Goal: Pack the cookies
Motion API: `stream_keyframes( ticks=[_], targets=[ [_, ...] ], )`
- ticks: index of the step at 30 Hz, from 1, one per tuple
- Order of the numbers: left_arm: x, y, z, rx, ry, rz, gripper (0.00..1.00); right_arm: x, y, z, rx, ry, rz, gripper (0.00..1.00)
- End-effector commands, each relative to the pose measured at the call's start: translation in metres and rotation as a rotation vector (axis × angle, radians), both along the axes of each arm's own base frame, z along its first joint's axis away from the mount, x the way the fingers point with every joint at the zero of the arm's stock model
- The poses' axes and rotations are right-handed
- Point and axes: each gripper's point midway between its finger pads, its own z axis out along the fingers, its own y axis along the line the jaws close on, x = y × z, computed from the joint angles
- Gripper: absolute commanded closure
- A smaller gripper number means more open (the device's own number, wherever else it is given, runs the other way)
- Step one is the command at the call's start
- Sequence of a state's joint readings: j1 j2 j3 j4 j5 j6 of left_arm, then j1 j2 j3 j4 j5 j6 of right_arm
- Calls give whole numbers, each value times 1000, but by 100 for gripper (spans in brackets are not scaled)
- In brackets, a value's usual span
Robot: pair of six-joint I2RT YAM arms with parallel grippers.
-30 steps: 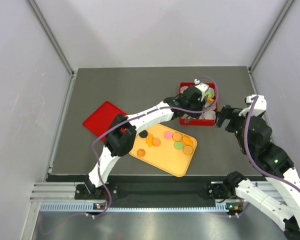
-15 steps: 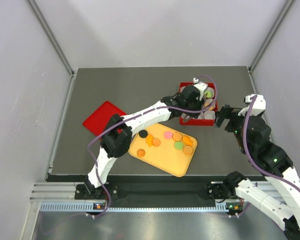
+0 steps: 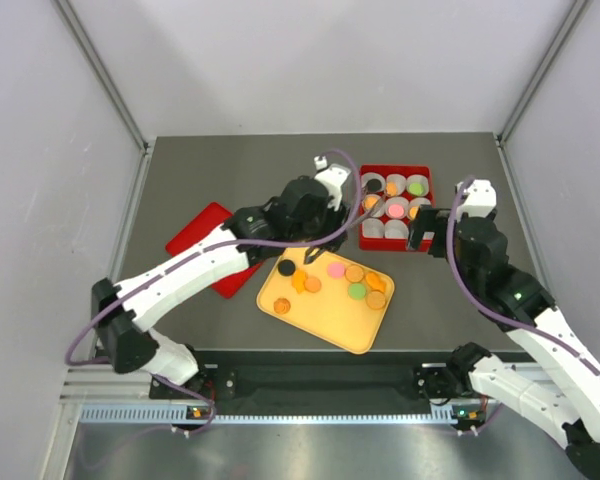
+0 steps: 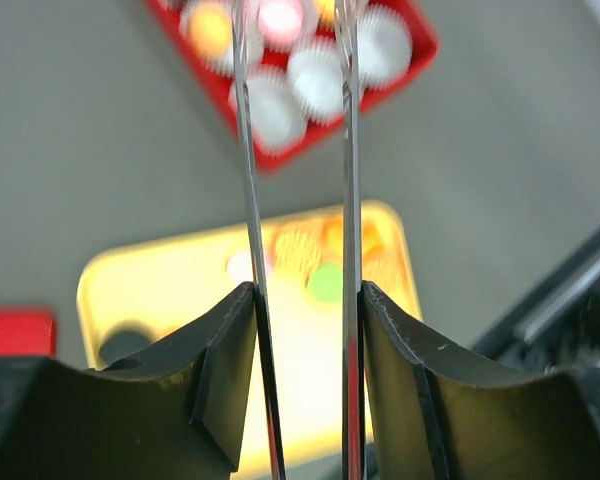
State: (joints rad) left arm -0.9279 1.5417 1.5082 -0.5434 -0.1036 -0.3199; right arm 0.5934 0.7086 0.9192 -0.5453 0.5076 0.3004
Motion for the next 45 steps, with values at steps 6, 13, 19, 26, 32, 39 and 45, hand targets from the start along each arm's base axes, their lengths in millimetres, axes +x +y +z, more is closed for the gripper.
stream_keyframes(
  ticks=[6,13,19,26,32,39,45],
  targets=[
    [-78,77,-70,209,195,-28,50,20,25,1,46,-19,53,0],
    [-103,113,-87,297,237,4,50,27,34,-10,43,10,70,0],
    [-116,125,-102,366,281,-14,50,28,37,-15,46,20,76,0],
    [-118,128,-110,393,294,-5,48,28,39,-17,50,25,83,0],
    [-117,124,-115,407,290,-13,46,27,37,-17,47,21,83,0],
    [-116,125,-121,433,294,-13,46,25,36,-18,47,18,80,0],
    [-116,127,-127,464,308,-5,46,25,36,-18,50,17,82,0]
  ],
)
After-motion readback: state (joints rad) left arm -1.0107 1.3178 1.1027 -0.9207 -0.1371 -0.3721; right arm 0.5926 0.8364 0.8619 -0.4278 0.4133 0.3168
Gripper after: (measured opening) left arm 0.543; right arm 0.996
